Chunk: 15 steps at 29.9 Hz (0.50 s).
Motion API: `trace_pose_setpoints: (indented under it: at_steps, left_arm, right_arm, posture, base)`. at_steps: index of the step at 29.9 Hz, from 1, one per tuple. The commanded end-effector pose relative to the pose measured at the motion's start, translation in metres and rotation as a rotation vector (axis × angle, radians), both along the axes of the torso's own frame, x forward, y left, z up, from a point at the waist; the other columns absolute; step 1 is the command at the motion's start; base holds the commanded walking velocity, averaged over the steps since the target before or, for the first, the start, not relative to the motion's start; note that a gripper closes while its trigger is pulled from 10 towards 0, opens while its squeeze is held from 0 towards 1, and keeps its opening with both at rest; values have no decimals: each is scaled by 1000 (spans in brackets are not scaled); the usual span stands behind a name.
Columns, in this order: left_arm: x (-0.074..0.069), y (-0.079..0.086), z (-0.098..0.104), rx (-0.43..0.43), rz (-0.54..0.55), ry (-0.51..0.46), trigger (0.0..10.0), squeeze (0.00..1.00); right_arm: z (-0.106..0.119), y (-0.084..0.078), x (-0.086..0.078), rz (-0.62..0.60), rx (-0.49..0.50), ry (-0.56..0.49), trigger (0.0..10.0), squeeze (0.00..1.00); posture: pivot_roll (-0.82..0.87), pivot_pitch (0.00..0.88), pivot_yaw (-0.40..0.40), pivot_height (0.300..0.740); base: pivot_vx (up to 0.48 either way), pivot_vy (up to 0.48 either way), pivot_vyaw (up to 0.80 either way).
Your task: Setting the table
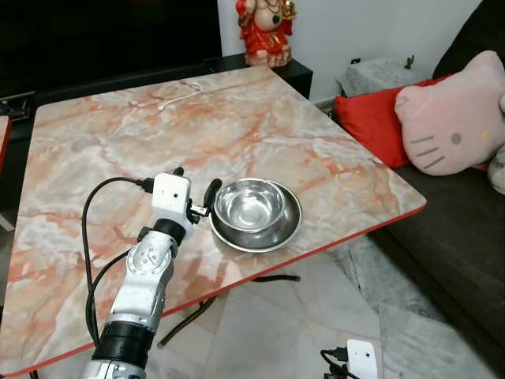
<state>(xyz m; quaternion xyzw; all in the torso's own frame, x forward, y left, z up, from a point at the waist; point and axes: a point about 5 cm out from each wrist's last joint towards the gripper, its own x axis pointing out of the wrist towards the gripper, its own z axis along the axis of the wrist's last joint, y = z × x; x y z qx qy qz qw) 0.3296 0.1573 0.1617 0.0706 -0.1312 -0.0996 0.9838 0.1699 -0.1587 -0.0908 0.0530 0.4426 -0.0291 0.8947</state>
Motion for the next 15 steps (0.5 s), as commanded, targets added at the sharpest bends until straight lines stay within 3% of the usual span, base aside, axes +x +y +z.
trace_pose_setpoints:
  at_steps: [1, 3, 10, 15]
  left_arm:
    - [-2, 3, 4, 38, 20, -39, 10000, 0]
    - [-2, 3, 3, 48, 22, -37, 10000, 0]
    - [-4, 6, -1, 16, 44, -28, 10000, 0]
    - [-3, 3, 0, 30, 37, -38, 10000, 0]
  right_arm:
    - [-2, 0, -4, 1, -1, 9, 10000, 0]
    - [-2, 0, -4, 2, -1, 9, 10000, 0]
    - [-2, 1, -4, 21, -12, 10, 10000, 0]
    - [-2, 2, -4, 33, -7, 6, 10000, 0]
  posture:
    - [56, 0, 9, 740]
    - [56, 0, 9, 740]
    - [59, 0, 12, 740]
    - [63, 0, 11, 740]
  base:
    - [0, 0, 0]
    - [0, 0, 0]
    - [0, 480, 0]
    - [0, 480, 755]
